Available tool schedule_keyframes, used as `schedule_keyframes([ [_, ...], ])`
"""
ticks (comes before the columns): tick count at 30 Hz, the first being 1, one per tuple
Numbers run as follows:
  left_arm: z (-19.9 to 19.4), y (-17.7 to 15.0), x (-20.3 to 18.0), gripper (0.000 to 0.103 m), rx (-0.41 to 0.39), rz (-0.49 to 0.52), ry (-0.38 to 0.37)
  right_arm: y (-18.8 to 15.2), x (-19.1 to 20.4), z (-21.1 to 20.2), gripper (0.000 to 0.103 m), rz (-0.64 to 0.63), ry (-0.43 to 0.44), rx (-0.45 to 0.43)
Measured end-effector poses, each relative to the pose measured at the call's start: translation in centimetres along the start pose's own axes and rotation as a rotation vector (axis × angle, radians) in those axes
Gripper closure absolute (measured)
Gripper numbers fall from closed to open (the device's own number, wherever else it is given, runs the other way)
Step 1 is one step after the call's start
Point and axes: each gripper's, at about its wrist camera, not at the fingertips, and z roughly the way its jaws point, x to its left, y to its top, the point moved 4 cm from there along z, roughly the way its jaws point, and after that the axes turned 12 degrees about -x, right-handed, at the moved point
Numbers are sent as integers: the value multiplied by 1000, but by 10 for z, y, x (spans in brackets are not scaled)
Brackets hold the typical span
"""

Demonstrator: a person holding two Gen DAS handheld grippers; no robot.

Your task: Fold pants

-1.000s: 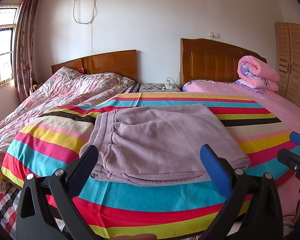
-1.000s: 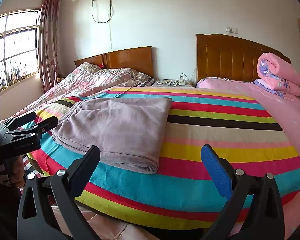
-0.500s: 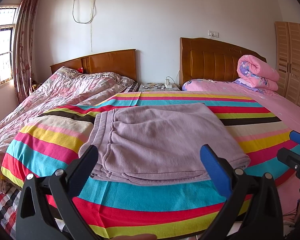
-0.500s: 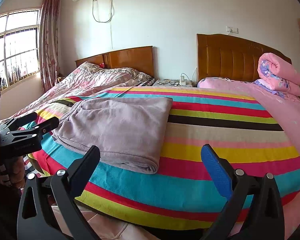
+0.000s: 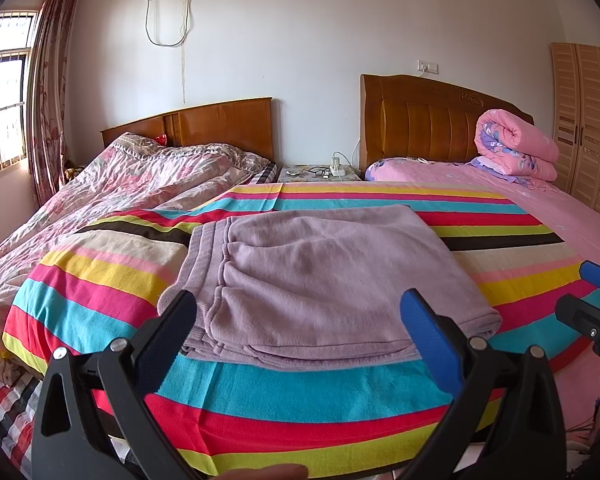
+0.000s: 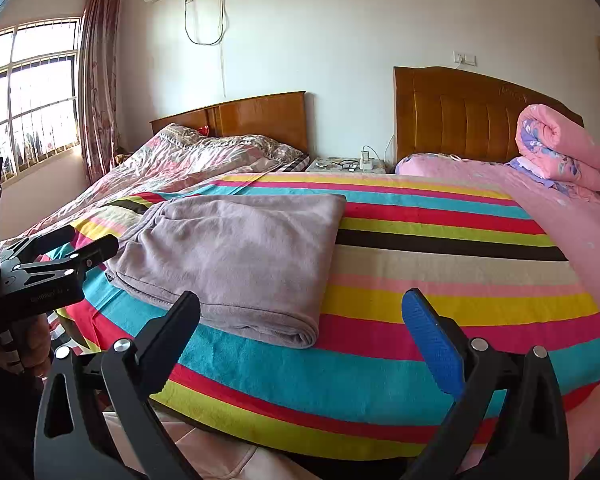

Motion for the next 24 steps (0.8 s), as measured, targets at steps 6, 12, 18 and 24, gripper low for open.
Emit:
schedule_keyframes([
  [6, 0, 0, 0, 1, 0, -1, -1, 0, 0, 0, 5, 1, 2, 1],
  [12, -1, -3, 1, 1, 6, -8, -1, -1, 0, 2, 5, 2, 8, 5],
  [18, 1, -3, 3, 1, 16, -17, -1, -2, -1, 2, 5, 8, 10, 8],
  [24, 2, -4, 2, 1, 21, -17, -4, -2, -2, 2, 5, 9, 10, 8],
])
